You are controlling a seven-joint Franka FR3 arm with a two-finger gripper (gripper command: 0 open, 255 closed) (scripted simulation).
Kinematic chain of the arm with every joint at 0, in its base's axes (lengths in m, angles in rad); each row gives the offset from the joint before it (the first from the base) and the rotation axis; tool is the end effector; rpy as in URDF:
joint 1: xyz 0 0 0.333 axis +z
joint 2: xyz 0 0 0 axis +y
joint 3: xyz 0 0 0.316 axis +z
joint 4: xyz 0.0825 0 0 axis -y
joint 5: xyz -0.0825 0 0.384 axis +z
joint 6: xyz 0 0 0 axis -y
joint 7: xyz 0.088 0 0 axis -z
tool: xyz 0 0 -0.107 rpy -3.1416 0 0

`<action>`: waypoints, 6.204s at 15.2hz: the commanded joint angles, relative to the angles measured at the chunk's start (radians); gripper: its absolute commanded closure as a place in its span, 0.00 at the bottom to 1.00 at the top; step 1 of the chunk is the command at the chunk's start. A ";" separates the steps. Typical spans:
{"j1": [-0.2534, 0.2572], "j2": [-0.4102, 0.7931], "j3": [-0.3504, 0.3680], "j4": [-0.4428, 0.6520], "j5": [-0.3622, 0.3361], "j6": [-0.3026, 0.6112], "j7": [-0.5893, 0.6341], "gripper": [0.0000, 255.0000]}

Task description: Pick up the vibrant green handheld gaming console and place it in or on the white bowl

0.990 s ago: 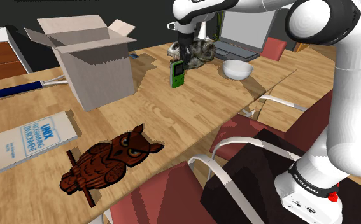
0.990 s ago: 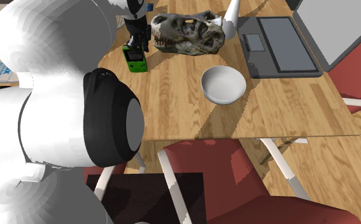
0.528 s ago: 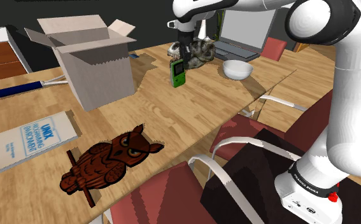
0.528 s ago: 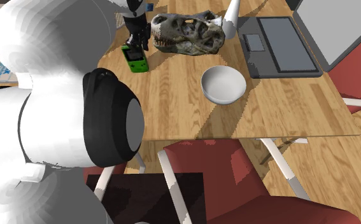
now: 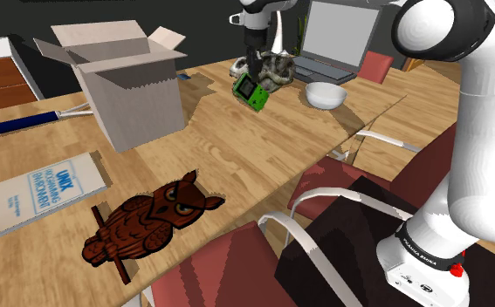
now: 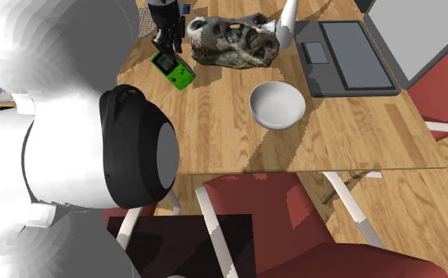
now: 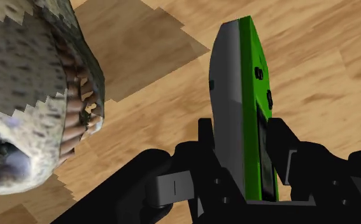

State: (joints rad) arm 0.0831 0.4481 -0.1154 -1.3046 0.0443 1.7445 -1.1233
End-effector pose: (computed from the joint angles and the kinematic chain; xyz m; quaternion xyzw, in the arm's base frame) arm 0.6907 -0.0028 0.4875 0.8540 0.5203 -0.0040 0.0012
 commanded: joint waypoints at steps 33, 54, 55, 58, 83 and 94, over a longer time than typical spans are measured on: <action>-0.237 -0.108 -0.096 0.134 0.018 -0.244 -0.320 1.00; -0.463 -0.049 -0.180 0.169 0.061 -0.225 -0.620 1.00; -0.461 -0.055 -0.180 0.145 0.059 -0.208 -0.619 1.00; -0.453 -0.071 -0.180 0.080 0.055 -0.159 -0.619 1.00; -0.441 -0.094 -0.179 -0.061 0.049 -0.040 -0.618 0.00; -0.451 -0.075 -0.180 0.062 0.054 -0.144 -0.618 0.00</action>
